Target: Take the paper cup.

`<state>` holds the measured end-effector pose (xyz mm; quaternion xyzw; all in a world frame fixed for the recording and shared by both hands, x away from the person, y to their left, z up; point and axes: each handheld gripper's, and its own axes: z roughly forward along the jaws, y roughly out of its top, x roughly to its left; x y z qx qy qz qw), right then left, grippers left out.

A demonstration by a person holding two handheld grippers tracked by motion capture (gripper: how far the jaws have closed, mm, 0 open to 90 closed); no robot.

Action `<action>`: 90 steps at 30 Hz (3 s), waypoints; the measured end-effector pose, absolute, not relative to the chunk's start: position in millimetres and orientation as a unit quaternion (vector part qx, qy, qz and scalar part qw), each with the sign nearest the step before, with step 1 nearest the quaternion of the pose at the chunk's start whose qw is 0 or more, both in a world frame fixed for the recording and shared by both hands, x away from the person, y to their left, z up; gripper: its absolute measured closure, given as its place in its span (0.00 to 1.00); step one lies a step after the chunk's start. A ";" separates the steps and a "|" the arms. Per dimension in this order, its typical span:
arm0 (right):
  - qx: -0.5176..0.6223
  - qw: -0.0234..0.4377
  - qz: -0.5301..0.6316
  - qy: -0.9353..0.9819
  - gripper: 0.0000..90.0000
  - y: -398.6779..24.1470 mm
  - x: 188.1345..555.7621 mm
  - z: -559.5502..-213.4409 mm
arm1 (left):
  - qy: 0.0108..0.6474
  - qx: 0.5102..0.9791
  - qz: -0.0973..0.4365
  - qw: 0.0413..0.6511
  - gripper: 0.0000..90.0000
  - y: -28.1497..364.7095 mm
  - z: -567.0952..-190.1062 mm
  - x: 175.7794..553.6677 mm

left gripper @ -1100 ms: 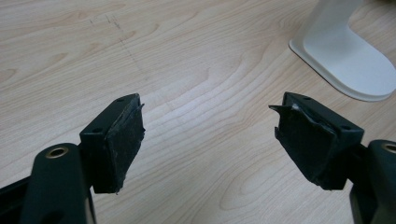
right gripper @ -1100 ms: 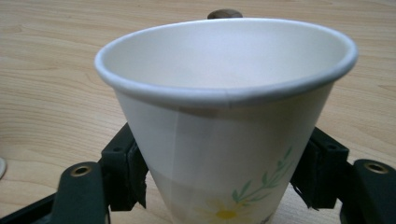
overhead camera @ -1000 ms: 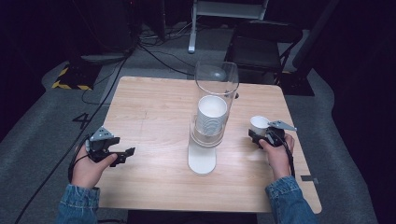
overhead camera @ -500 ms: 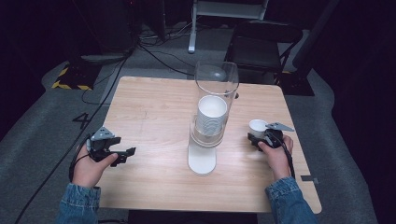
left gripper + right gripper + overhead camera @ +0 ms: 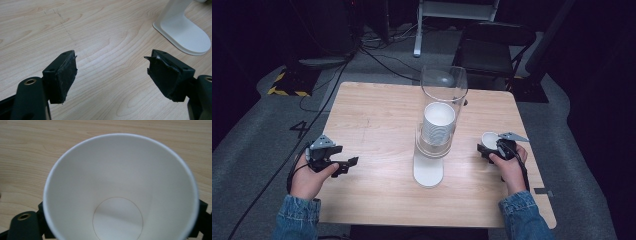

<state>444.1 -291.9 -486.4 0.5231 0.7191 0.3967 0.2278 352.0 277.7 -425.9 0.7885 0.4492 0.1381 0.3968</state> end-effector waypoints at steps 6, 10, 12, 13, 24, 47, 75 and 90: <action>0.514 0.241 0.404 0.717 0.18 -293.7 439.9 -477.6 | 0.447 0.789 0.139 0.397 0.25 277.8 -425.4 353.4; 0.509 0.251 0.417 0.710 0.18 -294.6 438.1 -470.6 | 0.447 0.790 0.136 0.397 0.25 276.8 -425.8 354.0; 0.504 0.259 0.421 0.709 0.18 -295.0 438.0 -468.9 | 0.448 0.789 0.136 0.397 0.25 276.3 -425.9 354.0; 0.502 0.262 0.424 0.707 0.18 -294.7 437.9 -467.9 | 0.447 0.789 0.137 0.398 0.25 276.3 -425.9 354.2; 0.472 0.289 0.470 0.688 0.18 -292.0 425.7 -439.0 | 0.447 0.789 0.140 0.398 0.25 277.9 -423.7 352.7; 0.342 0.196 0.487 0.779 0.18 -245.9 348.2 -397.1 | 0.397 0.820 0.133 0.390 0.25 249.2 -421.7 334.3; 0.308 0.123 0.437 0.836 0.20 -216.9 324.1 -486.2 | 0.339 0.838 0.120 0.411 0.26 219.9 -476.0 296.8; 0.342 0.150 0.416 0.829 0.20 -225.0 335.6 -500.1 | 0.363 0.834 0.135 0.394 0.26 225.6 -488.1 301.7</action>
